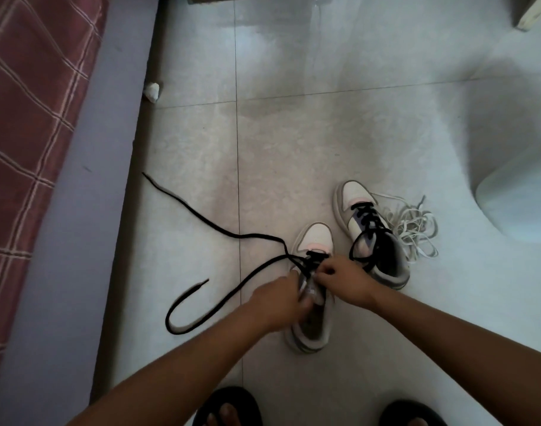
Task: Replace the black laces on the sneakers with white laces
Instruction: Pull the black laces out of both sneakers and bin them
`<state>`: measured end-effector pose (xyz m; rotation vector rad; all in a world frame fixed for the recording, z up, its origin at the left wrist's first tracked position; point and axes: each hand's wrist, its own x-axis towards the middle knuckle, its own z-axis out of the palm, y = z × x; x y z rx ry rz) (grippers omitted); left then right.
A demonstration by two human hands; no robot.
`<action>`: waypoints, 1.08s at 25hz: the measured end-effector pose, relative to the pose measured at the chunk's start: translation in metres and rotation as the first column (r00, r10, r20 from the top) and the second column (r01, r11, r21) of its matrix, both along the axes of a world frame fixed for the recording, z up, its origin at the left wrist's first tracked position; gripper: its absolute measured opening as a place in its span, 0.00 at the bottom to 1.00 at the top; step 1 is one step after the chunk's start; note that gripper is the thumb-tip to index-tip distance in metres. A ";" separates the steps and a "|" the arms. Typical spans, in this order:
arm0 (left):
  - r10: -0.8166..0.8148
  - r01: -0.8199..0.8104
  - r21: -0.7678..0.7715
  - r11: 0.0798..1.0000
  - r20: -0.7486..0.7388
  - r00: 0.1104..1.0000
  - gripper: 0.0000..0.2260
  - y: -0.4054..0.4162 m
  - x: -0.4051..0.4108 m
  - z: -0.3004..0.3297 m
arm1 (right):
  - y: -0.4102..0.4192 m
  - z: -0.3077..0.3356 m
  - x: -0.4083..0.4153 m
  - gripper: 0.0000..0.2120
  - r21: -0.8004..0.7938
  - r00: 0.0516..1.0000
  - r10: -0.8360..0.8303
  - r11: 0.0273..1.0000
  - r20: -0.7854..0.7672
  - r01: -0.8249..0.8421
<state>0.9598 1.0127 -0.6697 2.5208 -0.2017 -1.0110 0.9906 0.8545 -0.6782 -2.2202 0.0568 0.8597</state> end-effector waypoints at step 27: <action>0.034 -0.089 0.289 0.953 0.191 0.981 0.12 0.059 0.010 -0.001 | -0.098 0.094 0.106 0.15 0.591 0.267 -0.605 -0.431 -0.750 0.682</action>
